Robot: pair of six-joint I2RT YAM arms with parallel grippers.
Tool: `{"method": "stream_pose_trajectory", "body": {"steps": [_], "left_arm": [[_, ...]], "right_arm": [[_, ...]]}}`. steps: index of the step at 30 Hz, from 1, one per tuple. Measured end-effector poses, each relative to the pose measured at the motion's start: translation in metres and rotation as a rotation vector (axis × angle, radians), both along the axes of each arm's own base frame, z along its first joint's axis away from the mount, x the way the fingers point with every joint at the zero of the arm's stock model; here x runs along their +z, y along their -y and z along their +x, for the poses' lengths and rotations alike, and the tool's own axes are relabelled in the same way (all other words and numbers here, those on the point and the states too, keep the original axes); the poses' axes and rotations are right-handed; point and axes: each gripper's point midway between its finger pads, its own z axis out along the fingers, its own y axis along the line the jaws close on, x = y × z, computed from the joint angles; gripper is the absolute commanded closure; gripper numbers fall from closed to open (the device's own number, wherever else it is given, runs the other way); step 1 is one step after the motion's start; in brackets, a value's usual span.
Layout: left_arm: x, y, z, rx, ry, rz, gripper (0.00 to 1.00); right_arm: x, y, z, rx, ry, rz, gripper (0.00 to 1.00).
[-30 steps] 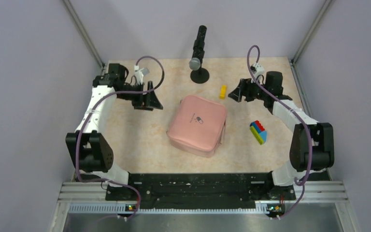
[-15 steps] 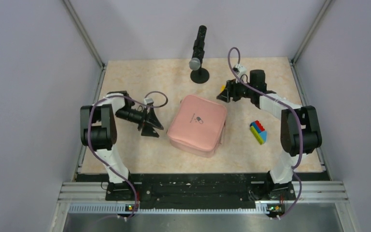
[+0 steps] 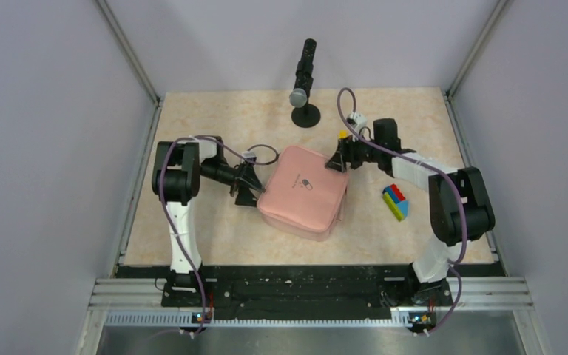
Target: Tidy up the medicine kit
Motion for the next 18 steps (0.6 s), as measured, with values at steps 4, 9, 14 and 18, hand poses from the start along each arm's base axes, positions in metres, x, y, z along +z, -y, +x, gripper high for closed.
{"method": "stream_pose_trajectory", "body": {"steps": [4, 9, 14, 18], "left_arm": [[-0.003, 0.013, 0.008, -0.030, -0.024, -0.014, 0.28], [-0.003, 0.017, 0.041, 0.001, 0.030, -0.046, 0.29], [0.005, 0.010, 0.066, 0.023, 0.114, -0.045, 0.32], [-0.001, -0.021, 0.071, 0.054, 0.136, 0.070, 0.31]], "right_arm": [[-0.003, 0.009, -0.020, -0.002, 0.008, -0.032, 0.32], [0.006, 0.025, -0.055, 0.004, 0.038, -0.085, 0.28], [0.014, 0.033, -0.087, 0.073, 0.046, -0.130, 0.19], [0.018, 0.037, -0.109, 0.191, 0.067, -0.181, 0.14]]}}
